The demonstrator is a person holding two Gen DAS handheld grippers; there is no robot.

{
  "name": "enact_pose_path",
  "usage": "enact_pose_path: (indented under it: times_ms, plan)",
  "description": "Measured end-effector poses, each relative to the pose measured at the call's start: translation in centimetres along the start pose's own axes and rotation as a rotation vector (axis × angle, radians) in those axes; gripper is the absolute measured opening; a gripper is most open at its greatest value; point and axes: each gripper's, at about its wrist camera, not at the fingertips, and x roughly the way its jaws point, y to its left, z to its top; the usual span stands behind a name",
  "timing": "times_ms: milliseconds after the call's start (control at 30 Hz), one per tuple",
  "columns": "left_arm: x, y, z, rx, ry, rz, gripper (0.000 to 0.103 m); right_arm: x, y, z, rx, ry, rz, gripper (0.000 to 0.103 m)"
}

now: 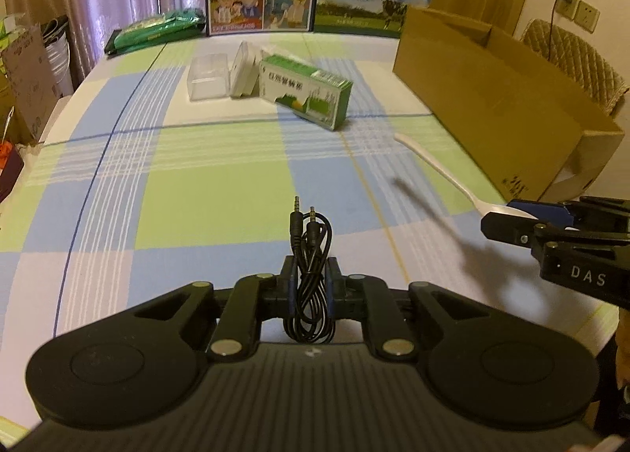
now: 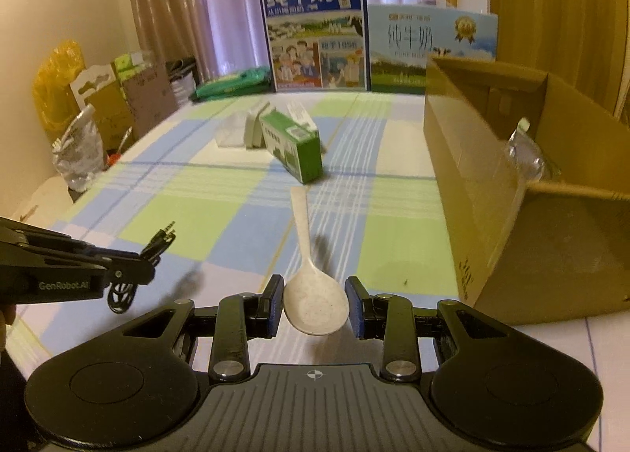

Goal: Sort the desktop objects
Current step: 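Lift and carry the spoon and cable toward the cardboard box with both grippers, then release the spoon and cable into the cardboard box with both grippers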

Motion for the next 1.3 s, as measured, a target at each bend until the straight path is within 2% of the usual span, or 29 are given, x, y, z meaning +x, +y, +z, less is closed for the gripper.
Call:
enact_pose_path:
  times_ms: [267, 533, 700, 900, 1300]
  plan:
    - [-2.3, -2.6, 2.2, 0.012, -0.06, -0.05, 0.01, -4.0, -0.1, 2.8, 0.008, -0.109, -0.017, 0.031]
    - [-3.5, -6.7, 5.6, 0.046, -0.115, -0.132, 0.01, -7.4, -3.5, 5.6, 0.05, -0.187, -0.098, 0.031]
    - [-3.6, -9.6, 7.6, 0.068, -0.123, -0.192, 0.01, -8.8, -6.4, 6.0, 0.067, -0.2, -0.154, 0.031]
    - [-3.3, -13.4, 9.9, 0.108, -0.136, -0.247, 0.01, -9.1, -10.1, 6.2, 0.089, -0.175, -0.196, 0.031]
    - [-0.5, -19.6, 13.8, 0.157, -0.128, -0.308, 0.01, -9.7, -16.2, 6.2, 0.143, -0.184, -0.256, 0.031]
